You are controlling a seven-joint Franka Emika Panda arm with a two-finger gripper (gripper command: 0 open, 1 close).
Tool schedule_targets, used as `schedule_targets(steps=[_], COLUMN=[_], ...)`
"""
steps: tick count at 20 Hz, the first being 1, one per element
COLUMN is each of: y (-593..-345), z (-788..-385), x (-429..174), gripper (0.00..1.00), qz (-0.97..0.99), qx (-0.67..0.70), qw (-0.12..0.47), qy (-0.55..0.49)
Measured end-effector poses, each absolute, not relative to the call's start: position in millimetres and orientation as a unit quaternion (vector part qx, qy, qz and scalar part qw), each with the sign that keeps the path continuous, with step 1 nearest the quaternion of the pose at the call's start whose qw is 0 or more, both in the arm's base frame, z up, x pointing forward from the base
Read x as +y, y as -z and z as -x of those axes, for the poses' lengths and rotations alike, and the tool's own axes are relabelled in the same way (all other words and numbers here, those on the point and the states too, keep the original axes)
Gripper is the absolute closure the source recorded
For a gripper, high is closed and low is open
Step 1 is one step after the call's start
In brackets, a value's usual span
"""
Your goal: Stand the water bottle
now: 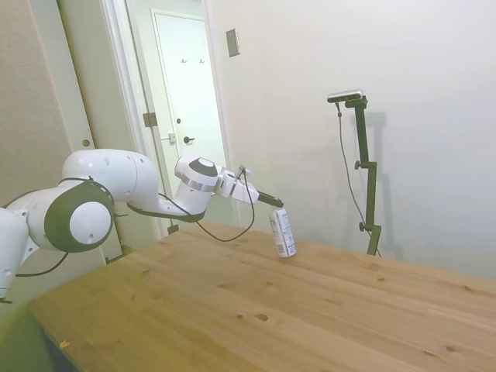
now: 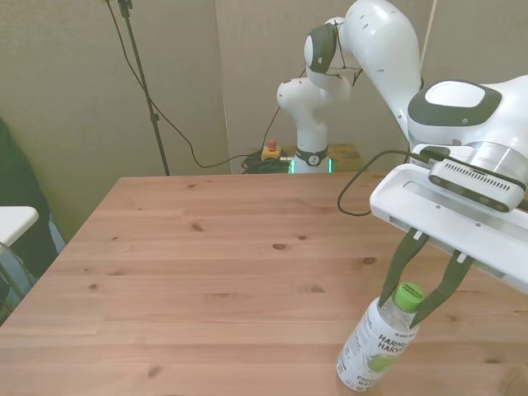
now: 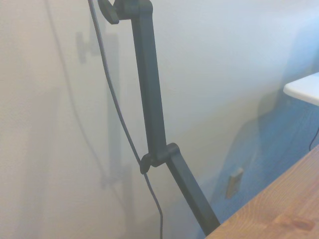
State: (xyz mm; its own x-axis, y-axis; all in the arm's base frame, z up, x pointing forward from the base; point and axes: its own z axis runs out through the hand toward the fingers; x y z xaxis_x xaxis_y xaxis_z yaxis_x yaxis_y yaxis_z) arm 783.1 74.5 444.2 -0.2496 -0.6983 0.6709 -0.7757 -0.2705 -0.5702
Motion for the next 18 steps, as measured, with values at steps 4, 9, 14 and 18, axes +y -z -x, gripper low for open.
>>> schedule_targets(steps=[4, 9, 14, 18], y=[-444.3, -444.8, -450.9, -461.3], z=[-783.2, -783.7, -782.6, -779.6], x=[74.3, 67.7, 65.8, 63.5], gripper=[0.0, 0.0, 0.0, 0.0], qz=[-0.619, -0.616, -0.613, -0.611], qx=[-0.596, -0.6, -0.609, -0.612], qw=[0.044, 0.045, 0.037, 0.034], qy=[-0.51, -0.508, -0.502, -0.501])
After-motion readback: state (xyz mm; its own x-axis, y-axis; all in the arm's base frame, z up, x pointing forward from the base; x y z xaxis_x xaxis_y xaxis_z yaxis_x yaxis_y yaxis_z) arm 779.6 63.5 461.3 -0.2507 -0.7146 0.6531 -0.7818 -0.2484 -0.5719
